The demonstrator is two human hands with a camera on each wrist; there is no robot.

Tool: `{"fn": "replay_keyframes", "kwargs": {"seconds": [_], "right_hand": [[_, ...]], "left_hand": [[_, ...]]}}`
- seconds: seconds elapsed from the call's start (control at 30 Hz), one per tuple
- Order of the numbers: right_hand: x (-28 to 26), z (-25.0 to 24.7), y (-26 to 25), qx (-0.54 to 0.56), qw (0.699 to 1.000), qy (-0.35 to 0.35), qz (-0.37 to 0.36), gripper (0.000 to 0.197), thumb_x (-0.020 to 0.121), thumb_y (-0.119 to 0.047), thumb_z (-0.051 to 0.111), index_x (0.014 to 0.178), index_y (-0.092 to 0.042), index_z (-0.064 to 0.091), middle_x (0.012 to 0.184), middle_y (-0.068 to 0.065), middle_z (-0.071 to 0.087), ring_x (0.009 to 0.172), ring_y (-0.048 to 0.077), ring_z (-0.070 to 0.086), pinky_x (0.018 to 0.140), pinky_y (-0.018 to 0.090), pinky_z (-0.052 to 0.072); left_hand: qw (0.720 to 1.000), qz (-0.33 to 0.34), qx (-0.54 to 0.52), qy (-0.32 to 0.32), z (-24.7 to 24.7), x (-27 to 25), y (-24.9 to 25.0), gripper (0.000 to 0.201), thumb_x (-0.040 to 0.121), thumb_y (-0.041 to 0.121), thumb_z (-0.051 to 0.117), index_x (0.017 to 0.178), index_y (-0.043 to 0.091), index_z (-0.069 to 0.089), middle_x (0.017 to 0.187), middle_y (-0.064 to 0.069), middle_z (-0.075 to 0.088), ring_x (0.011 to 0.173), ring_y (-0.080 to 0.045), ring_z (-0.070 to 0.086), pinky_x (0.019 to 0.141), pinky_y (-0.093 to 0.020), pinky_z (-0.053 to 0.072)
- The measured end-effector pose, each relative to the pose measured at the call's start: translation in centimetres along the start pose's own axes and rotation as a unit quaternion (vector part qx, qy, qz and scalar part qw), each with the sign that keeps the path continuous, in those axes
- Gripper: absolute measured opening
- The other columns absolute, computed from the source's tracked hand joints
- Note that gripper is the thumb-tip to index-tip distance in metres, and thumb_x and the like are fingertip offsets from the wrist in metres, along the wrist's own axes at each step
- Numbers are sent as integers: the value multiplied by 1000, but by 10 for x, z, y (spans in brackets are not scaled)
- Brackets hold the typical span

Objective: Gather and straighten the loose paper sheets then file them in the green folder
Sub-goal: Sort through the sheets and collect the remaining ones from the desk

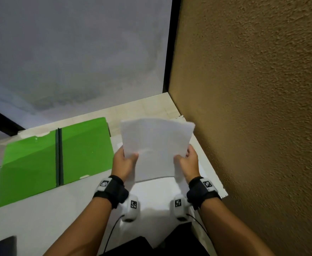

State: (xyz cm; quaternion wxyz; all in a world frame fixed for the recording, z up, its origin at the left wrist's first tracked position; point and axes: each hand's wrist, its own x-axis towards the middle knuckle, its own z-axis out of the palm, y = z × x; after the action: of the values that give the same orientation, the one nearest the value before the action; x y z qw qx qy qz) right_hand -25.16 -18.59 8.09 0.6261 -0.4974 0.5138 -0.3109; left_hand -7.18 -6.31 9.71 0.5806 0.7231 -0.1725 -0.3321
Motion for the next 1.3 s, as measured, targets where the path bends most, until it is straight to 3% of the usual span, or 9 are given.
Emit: {"fn": "replay_keyframes", "kwargs": {"seconds": [0.1,0.17,0.33,0.57,0.8,0.97,1.03,1.13,1.3], "right_hand": [[21,-12,19,-63,996,53,43,36,84,9,49,103,-17,64,93,6,70,91,27,69,74,36,57],[26,-21,40,-225,968,46,103,30,87,-1,53,109,-18,64,110,13,70,105,34,67,82,35,54],[10,-22,83,-496,847,-45,185,73,78,-33,68,144,-13,42,145,11,39,136,34,39,109,48,42],[7,-18,108,-571,797,-39,194,103,67,-57,79,148,-16,31,152,9,29,141,35,31,108,57,39],[8,-16,110,-566,806,18,172,61,80,-24,64,136,-17,40,140,11,39,127,34,40,101,53,43],[28,-18,98,-541,823,53,168,74,75,-28,66,141,-13,37,148,10,37,135,32,37,108,54,35],[34,-12,100,-544,829,7,128,92,74,-40,71,151,-13,28,158,10,28,144,31,30,113,55,32],[39,0,98,-594,793,-49,124,109,74,-47,80,157,-13,17,161,12,23,145,34,27,113,51,32],[52,4,85,-603,782,-43,152,72,76,-25,69,141,-15,38,141,11,51,128,33,48,109,46,32]], "left_hand": [[998,43,-14,46,-11,11,22,29,87,-14,58,107,7,62,87,7,66,62,17,60,62,-10,48],[996,50,-19,78,-23,20,29,31,86,-15,57,107,7,62,88,4,65,62,15,59,63,-7,48],[991,21,-39,126,-45,33,32,37,83,-20,54,110,4,63,99,-11,64,72,-8,58,60,-8,48],[984,0,-18,175,-72,32,21,39,86,-16,55,124,-9,59,105,-10,61,71,-6,56,56,-2,44],[980,-11,-3,198,-92,26,15,35,88,-13,56,121,-3,61,104,-9,60,82,-18,55,55,-3,44],[976,-9,-21,215,-102,25,14,35,88,-12,58,117,7,60,102,-6,61,71,-3,56,62,-13,48],[976,-9,-17,217,-108,26,14,34,87,-11,59,115,9,61,104,-7,63,76,-7,58,72,-22,49],[974,-13,-6,227,-119,28,13,33,85,-9,62,109,13,63,104,-5,66,87,-15,60,83,-30,49],[970,-6,8,241,-136,26,14,36,83,-9,63,115,8,65,106,-9,66,91,-18,60,83,-29,47]]}}
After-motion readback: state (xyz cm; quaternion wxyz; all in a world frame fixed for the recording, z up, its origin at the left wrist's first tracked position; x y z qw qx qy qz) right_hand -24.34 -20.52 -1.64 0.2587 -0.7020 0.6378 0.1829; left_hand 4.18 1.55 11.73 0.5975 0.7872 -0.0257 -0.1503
